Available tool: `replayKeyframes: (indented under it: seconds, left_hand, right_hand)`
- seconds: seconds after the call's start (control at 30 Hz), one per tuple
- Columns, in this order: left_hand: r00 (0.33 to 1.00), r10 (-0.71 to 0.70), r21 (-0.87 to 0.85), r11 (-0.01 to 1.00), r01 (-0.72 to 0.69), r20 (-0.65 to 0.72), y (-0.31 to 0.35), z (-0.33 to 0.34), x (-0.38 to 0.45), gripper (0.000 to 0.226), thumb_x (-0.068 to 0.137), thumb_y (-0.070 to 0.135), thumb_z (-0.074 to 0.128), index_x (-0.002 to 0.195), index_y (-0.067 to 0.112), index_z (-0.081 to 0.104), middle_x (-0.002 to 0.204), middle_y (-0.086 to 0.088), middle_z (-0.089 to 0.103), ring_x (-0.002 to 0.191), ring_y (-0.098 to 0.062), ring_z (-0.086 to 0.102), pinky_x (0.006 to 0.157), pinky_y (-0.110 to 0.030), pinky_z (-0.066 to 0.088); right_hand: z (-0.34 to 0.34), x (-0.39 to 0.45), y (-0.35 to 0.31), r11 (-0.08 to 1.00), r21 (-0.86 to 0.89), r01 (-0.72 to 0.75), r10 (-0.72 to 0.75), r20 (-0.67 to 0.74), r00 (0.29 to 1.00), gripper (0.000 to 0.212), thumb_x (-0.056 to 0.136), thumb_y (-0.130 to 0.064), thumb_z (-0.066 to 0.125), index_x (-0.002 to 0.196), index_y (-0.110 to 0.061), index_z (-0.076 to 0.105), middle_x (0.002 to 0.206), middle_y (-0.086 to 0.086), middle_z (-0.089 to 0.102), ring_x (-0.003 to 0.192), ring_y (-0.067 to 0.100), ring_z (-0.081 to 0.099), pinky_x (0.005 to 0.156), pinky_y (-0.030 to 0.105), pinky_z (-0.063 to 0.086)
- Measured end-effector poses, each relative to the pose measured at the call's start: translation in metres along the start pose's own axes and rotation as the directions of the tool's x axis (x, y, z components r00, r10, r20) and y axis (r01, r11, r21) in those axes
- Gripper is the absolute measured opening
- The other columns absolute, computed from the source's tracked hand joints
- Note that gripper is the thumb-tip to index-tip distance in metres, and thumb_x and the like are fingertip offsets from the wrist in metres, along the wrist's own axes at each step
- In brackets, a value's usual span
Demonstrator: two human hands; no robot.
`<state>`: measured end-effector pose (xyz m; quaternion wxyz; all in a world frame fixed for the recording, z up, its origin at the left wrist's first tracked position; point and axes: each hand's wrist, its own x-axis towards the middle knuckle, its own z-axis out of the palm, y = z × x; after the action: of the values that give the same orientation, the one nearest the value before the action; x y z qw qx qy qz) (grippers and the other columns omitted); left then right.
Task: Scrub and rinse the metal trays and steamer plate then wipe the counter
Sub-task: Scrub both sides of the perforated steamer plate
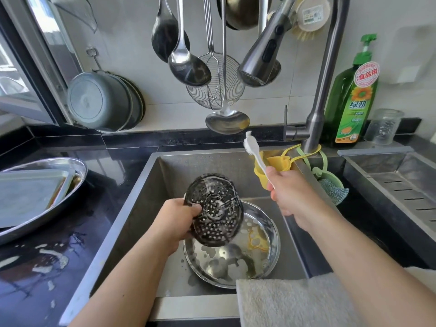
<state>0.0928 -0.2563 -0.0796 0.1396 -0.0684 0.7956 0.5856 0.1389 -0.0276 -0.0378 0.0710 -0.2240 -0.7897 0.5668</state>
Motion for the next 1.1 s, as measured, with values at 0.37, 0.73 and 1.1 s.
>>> replayKeyframes:
  seconds: [0.37, 0.73, 1.1]
  left_hand:
    - [0.944, 0.264, 0.815, 0.490, -0.310, 0.200, -0.012, 0.006, 0.007, 0.025, 0.106, 0.031, 0.056, 0.115, 0.049, 0.073, 0.131, 0.013, 0.048, 0.130, -0.027, 0.034, 0.100, -0.043, 0.036]
    - [0.956, 0.123, 0.817, 0.498, -0.290, 0.264, -0.016, 0.036, -0.014, 0.041, 0.095, -0.001, 0.040, 0.108, 0.030, 0.065, 0.105, -0.001, 0.066, 0.096, -0.025, 0.065, 0.083, -0.034, 0.053]
    - [0.905, -0.307, 0.287, 0.932, 0.222, 0.296, -0.021, 0.022, -0.008, 0.035, 0.071, 0.019, 0.078, 0.102, 0.009, 0.063, 0.094, -0.014, 0.061, 0.086, -0.027, 0.053, 0.079, -0.040, 0.052]
  right_hand:
    - [-0.011, 0.010, 0.004, 0.998, 0.064, -0.022, 0.024, -0.038, 0.999, 0.045, 0.106, -0.046, 0.043, 0.077, -0.014, 0.055, 0.057, -0.003, 0.039, 0.049, 0.013, 0.030, 0.042, 0.025, 0.021]
    - [0.001, 0.023, 0.022, 0.999, 0.025, -0.027, 0.024, 0.102, 0.995, 0.043, 0.106, -0.045, 0.041, 0.080, -0.014, 0.055, 0.069, 0.002, 0.050, 0.057, 0.018, 0.041, 0.044, 0.026, 0.028]
    - [0.003, 0.023, 0.026, 0.996, -0.088, 0.036, -0.022, 0.150, 0.988, 0.044, 0.105, -0.048, 0.038, 0.097, -0.010, 0.059, 0.081, 0.006, 0.056, 0.072, 0.026, 0.050, 0.059, 0.036, 0.038]
